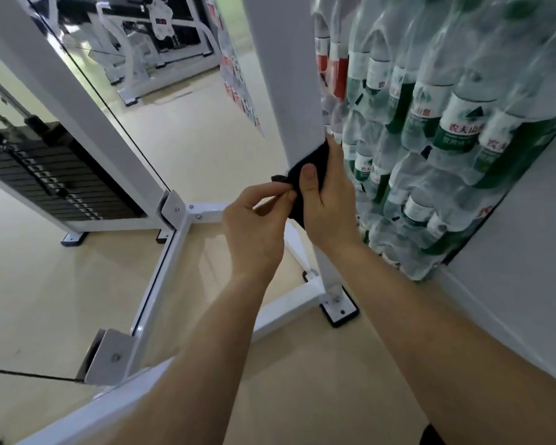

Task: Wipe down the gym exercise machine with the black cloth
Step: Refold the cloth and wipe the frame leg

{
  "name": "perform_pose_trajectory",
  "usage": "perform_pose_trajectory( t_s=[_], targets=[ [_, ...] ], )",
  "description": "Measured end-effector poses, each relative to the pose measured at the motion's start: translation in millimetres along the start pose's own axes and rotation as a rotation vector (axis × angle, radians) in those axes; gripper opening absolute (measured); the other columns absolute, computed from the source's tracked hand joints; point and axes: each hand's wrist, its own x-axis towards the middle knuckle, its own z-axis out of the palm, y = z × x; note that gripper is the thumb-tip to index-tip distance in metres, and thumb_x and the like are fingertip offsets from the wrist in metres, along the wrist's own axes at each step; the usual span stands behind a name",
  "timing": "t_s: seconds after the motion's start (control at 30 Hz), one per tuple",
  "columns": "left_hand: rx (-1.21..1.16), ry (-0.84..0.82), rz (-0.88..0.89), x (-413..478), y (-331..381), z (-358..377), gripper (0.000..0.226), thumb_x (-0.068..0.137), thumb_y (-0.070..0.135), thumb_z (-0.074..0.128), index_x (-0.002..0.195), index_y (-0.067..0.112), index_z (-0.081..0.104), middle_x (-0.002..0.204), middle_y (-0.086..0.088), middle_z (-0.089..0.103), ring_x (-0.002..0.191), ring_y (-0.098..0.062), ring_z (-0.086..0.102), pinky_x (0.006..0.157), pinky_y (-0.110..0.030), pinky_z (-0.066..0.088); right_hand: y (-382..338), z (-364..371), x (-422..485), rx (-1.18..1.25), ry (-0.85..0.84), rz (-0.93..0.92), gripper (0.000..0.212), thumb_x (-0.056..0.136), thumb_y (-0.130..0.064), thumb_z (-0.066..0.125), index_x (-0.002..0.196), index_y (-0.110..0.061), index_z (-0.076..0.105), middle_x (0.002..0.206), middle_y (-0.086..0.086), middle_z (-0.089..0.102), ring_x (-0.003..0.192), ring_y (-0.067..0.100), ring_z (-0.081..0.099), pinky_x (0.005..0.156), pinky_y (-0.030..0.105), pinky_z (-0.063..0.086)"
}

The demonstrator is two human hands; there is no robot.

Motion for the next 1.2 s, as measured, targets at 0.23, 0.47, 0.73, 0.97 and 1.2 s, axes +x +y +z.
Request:
perform_pose_trajectory(
  t_s=[0.23,0.47,0.73,0.97,1.2],
  targets=[
    [0.036,-0.012,-0.051,-9.6,-81.9,10.6,0.010,0.085,0.006,0.074,0.090,0.014,0.077,0.084,-0.002,0.077,0.077,-0.015,0.074,0.075,-0.023,0.057,74.1,8.1,-46.5,-0.018,0.013,0.035,0.055,0.100,-0.059,0.033,0.146,-0.028,0.032,0.128,-0.004,0.062,0.110,0.013,0.064,0.085,0.040,0.055],
    [0.056,-0.034,-0.142,-25.7,-172.8,27.0,0.009,0.085,0.000,0.073,0.090,0.007,0.076,0.082,-0.004,0.076,0.072,-0.018,0.072,0.069,-0.026,0.059,156.5,11.4,-103.4,-0.053,0.014,0.115,0.062,0.099,-0.063,0.027,0.147,-0.024,0.033,0.131,-0.012,0.056,0.115,0.014,0.060,0.088,0.036,0.053],
    [0.196,-0.109,-0.273,-31.1,-276.5,45.8,0.008,0.084,-0.003,0.069,0.086,0.004,0.073,0.079,-0.005,0.073,0.063,-0.004,0.066,0.065,-0.013,0.049,252.7,13.4,-166.1,-0.093,-0.097,0.275,0.046,0.097,-0.055,0.032,0.137,-0.034,0.028,0.124,-0.014,0.049,0.100,0.001,0.052,0.073,0.002,0.036],
    [0.449,-0.188,-0.382,-42.1,-338.5,60.8,0.016,0.086,0.004,0.071,0.084,0.020,0.074,0.079,0.014,0.068,0.075,0.001,0.065,0.063,-0.003,0.042,308.5,-2.1,-203.3,-0.303,-0.380,0.502,0.049,0.100,-0.045,0.033,0.145,-0.029,0.024,0.131,0.003,0.056,0.102,0.025,0.058,0.071,0.030,0.037],
    [0.608,-0.402,-0.444,-83.0,-329.1,59.5,0.016,0.089,0.010,0.067,0.095,0.017,0.080,0.087,0.008,0.071,0.080,-0.004,0.062,0.057,0.000,0.039,283.8,-17.9,-222.7,-0.344,-0.396,0.970,0.036,0.104,-0.030,0.045,0.138,-0.017,0.044,0.125,0.014,0.061,0.109,0.033,0.059,0.082,0.035,0.045]
  ],
)
